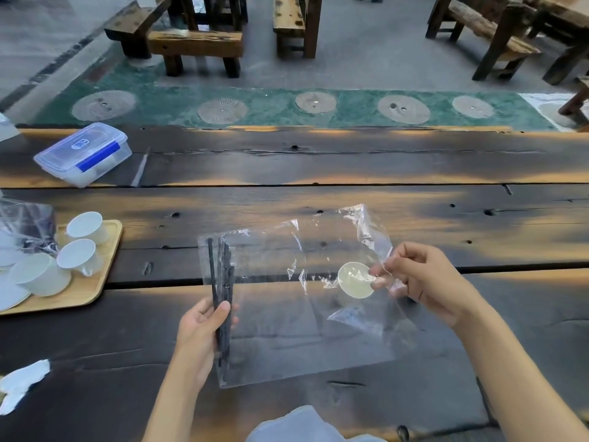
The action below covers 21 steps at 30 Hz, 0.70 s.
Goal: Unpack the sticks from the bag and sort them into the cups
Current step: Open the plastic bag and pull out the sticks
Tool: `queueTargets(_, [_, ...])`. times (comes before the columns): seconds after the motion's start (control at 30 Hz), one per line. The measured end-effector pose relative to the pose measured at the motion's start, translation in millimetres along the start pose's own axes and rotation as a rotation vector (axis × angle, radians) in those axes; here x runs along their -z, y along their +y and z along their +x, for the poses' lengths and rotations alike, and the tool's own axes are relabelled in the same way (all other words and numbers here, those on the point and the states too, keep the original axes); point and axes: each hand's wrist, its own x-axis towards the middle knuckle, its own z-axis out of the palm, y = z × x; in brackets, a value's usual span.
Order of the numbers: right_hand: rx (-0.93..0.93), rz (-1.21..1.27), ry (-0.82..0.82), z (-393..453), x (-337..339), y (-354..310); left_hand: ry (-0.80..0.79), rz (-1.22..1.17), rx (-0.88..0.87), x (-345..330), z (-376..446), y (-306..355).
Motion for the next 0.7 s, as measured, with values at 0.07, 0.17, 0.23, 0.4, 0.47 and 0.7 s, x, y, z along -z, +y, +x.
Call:
queueTargets(0.07, [-0.048, 0.082, -0.019, 0.3, 0.4, 1.8, -0.004, -0.023, 0.015, 1.3, 0.1, 0.9])
queueTargets(0.17, [-0.056, 0.019, 0.101, 5.1, -1.0, 8.9, -0.035, -0.060, 0.034, 0.2, 0.1, 2.2])
queueTargets(0.23, [-0.064, 0.138, 0.030, 4.5, 0.5, 9.0, -0.039, -0.076, 0.049, -1.0, 1.3, 2.8])
queueTargets(0.4, [-0.043, 0.220, -0.169, -6.6, 4.8, 1.9, -0.014, -0.066, 0.034, -5.3, 0.2, 5.5])
queueTargets(0.47, [-0.011, 0.191, -0.151, -9.0, 4.7, 2.7, -0.012, -0.065, 0.017, -6.2, -0.5, 6.9])
queueTargets(0.7, [-0.278, 0.573, -0.655, -15.7, 13.5, 7.2, -0.100, -0.042, 0.021, -13.2, -1.3, 13.3])
